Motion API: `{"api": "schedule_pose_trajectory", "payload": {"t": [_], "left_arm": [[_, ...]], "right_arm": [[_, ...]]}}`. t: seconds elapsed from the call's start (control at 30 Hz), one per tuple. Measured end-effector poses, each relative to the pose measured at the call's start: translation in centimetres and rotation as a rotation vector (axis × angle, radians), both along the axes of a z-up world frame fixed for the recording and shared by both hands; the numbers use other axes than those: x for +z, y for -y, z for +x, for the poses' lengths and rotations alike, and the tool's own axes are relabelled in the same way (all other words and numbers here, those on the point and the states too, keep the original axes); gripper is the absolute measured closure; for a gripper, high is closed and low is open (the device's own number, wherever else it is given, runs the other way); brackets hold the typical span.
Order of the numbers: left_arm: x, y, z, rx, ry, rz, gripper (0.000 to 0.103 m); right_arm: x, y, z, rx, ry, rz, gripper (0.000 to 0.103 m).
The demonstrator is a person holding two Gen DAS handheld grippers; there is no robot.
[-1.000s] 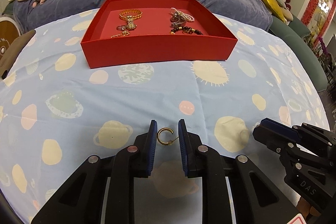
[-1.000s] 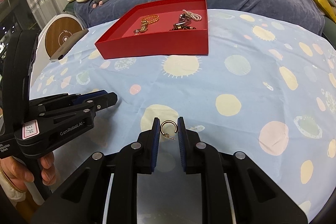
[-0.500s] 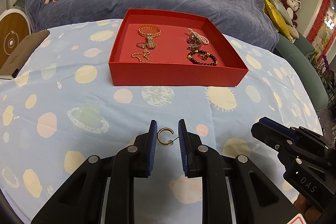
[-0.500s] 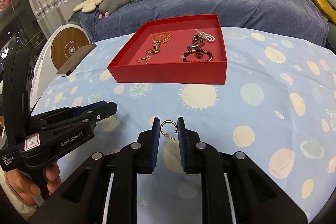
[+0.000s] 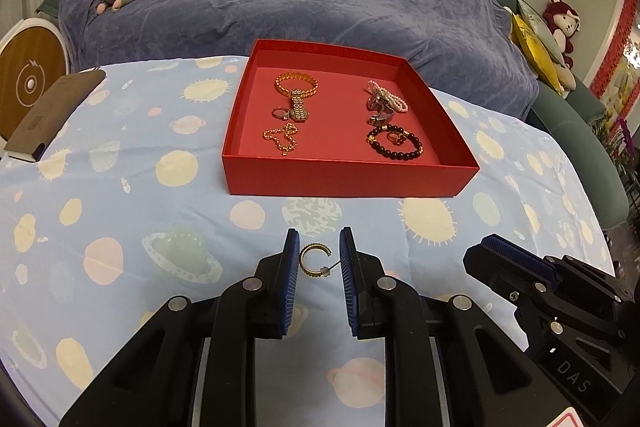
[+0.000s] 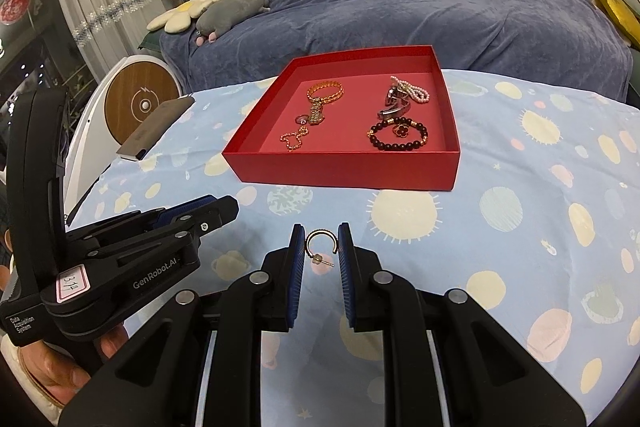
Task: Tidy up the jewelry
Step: 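Carry both hoop earrings into the red box and open both tools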
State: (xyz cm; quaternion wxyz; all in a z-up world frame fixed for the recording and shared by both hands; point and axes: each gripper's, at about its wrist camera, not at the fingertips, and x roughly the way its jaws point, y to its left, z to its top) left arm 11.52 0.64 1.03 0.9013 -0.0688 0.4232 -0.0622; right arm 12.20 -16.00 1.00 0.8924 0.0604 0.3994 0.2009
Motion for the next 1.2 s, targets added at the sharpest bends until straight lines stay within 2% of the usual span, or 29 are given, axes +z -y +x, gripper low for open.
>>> {"api": "schedule_pose_trajectory", "payload": {"t": [0.23,0.4,0.63,0.83,0.97,1.2], "left_arm": [[1.3,-0.1,1.3,0.005,0.013,-0.009,0.085],[3.0,0.0,3.4,-0.020,0.034,-0.009,0.085],[4.3,-0.5,7.3,-0.024,0.063,0.044,0.085],[3.3,-0.8,11.9,-0.011,0.035,0.066,0.085],[2.6,-1.2,14.6,-0.006,0.013,0.046,0.085],[0.6,-0.2,17.1,-0.039,-0.009,0.082,0.085]], "right_arm": [[0.7,-0.1,0.9,0.007,0.004,-0.021,0.087],[1.8,0.5,3.1,0.000,0.012,-0.037,0.087],[3.4,1.6,7.4,-0.031,0.028,-0.043,0.087],[2.9,1.7,12.2,-0.056,0.003,-0.034,0.087],[2.0,1.1,14.8,-0.052,-0.028,-0.015,0.087],[0.0,-0.9,17.7,-0.018,-0.062,-0.018,0.087]]}}
